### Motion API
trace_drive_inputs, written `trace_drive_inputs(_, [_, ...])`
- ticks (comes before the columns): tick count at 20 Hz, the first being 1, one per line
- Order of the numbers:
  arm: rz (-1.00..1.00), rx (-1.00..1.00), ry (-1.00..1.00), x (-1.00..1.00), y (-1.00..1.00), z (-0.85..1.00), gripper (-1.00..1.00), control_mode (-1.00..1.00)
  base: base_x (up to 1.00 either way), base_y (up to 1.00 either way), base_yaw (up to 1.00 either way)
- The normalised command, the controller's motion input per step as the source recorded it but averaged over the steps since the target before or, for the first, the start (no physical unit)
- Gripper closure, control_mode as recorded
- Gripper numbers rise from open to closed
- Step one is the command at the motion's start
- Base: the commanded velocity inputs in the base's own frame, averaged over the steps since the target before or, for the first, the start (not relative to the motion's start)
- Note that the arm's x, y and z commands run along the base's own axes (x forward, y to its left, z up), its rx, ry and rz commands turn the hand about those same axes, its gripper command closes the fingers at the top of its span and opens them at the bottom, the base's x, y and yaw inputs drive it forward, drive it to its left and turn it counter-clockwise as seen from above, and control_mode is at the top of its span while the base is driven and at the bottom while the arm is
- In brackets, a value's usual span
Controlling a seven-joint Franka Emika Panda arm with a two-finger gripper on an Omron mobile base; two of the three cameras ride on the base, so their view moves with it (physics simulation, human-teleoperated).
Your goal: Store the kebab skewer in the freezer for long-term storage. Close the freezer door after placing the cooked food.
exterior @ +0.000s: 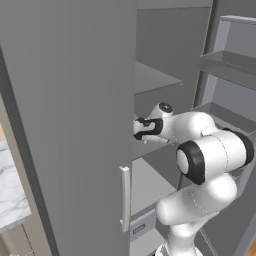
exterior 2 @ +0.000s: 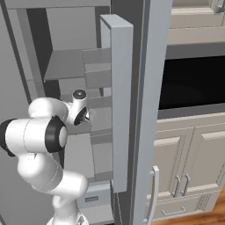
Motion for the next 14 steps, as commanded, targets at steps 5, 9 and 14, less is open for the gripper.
trace_drive_inputs(5, [0.00,0.00,0.00,0.11,0.00,-0.01,1.00,-1.00,0.00,0.00,0.00])
trace_drive_inputs(9, [0.00,0.00,0.00,0.00,0.00,-0.03,1.00,-1.00,0.00,0.00,0.00])
trace_drive_inputs(14, [0.00,0.00,0.00,0.00,0.00,-0.03,-1.00,-1.00,0.00,0.00,0.00])
